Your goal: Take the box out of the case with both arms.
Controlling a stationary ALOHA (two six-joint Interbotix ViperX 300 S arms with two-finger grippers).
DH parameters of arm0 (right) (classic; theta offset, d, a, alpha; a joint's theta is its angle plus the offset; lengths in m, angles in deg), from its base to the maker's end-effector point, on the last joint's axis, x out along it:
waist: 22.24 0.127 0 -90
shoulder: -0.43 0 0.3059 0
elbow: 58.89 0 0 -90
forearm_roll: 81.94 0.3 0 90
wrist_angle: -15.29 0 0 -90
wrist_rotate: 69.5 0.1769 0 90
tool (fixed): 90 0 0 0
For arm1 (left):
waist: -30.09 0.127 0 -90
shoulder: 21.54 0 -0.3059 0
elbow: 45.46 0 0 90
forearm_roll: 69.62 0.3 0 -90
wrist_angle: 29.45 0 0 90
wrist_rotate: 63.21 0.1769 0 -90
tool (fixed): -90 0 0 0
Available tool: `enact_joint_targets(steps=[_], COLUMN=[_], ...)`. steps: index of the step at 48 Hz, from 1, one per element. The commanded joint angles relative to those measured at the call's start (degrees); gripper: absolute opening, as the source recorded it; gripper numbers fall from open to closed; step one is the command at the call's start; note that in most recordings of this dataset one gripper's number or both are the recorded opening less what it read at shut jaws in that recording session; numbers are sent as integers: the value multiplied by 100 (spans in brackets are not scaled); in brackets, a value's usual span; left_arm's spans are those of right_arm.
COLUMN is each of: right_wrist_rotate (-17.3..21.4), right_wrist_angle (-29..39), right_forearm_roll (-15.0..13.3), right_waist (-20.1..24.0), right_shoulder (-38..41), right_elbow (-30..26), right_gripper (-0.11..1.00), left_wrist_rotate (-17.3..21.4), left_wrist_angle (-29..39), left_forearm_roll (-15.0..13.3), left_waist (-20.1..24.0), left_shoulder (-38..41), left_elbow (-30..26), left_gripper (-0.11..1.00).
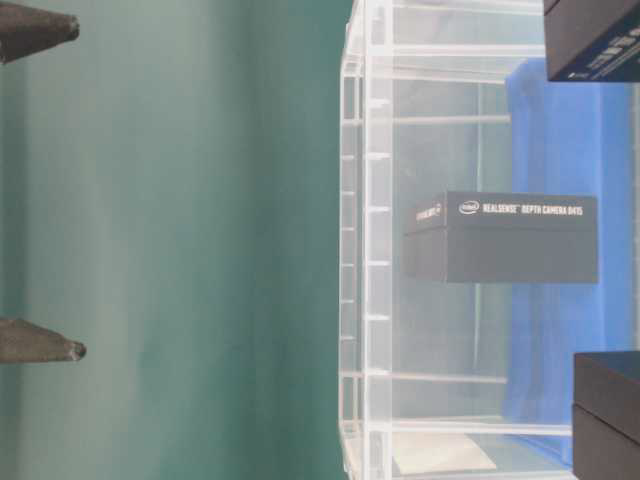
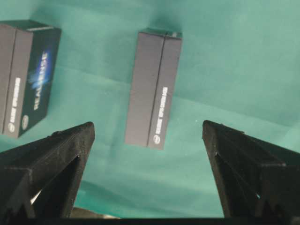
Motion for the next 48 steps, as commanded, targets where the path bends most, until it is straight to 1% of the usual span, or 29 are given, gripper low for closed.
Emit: enact_joint_targets(steps=[1,26,36,43,48], right_wrist_rotate=[-9,-9,-79,-290,-334], right_wrist_angle=[18,18,18,88,308], right_forearm_roll=[-44,-44,-44,88,141], right_waist=[9,9,9,44,105], right_shoulder=[-132,-123,-123,-158,-299], right_elbow=[-141,-141,-141,-97,26], right_gripper=[92,92,92,92,92], left_wrist_rotate=[-9,0,0,18,44], left_wrist_angle=[9,9,26,132,255], left_forearm_roll=[35,35,35,9,-9], left_waist=[9,9,9,-35,-123], left_shoulder=[-158,-176,-176,-237,-378], left_elbow=[-105,-62,-53,9,114], left_gripper=[84,84,84,84,84])
